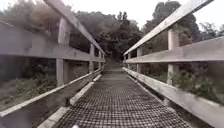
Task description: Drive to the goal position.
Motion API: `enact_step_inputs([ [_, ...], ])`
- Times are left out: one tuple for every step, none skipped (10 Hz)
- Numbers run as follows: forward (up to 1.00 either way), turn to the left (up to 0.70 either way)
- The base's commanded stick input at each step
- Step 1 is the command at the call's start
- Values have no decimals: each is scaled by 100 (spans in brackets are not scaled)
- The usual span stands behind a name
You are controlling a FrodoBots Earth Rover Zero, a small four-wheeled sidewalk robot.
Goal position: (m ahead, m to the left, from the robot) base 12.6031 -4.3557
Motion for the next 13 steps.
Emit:
enact_step_inputs([
  [100, 2],
  [100, 1],
  [100, 0],
  [100, -18],
  [100, -28],
  [100, -27],
  [100, -15],
  [100, 0],
  [100, 0],
  [100, 0],
  [100, 0],
  [100, 0],
  [100, 0],
])
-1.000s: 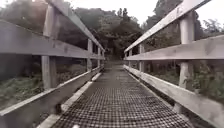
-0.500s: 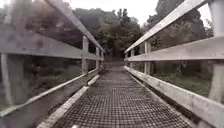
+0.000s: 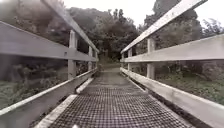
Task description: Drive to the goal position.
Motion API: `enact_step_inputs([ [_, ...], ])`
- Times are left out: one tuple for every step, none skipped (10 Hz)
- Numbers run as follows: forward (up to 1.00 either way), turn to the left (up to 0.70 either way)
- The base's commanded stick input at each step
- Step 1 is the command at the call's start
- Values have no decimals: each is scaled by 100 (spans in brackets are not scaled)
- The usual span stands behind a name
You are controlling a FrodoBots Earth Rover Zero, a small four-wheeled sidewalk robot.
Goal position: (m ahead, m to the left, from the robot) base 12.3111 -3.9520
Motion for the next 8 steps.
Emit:
enact_step_inputs([
  [100, 0],
  [100, 0],
  [100, 0],
  [100, 0],
  [100, 23],
  [100, 40],
  [100, 40],
  [100, 31],
])
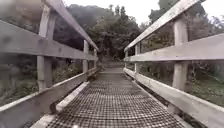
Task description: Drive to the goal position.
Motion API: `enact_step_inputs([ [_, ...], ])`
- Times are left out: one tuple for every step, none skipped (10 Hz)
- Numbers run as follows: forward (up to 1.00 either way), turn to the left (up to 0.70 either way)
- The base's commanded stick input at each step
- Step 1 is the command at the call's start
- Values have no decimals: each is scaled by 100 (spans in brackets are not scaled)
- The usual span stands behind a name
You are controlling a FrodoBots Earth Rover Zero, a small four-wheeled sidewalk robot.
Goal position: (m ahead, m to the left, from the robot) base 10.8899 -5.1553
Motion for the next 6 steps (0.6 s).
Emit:
enact_step_inputs([
  [100, 2],
  [100, 3],
  [100, 3],
  [100, 2],
  [100, 1],
  [100, 0],
])
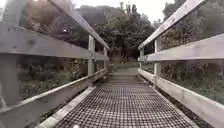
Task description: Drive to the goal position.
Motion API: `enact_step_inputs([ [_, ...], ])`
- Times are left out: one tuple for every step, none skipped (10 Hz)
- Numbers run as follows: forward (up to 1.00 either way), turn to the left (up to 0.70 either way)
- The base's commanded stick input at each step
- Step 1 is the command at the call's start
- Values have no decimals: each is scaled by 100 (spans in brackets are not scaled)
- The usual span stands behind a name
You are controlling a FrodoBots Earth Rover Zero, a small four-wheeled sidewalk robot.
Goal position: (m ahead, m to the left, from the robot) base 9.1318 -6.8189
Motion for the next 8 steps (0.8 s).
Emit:
enact_step_inputs([
  [100, 0],
  [100, 0],
  [100, 0],
  [100, 0],
  [100, -1],
  [100, -3],
  [100, -40],
  [100, -40],
])
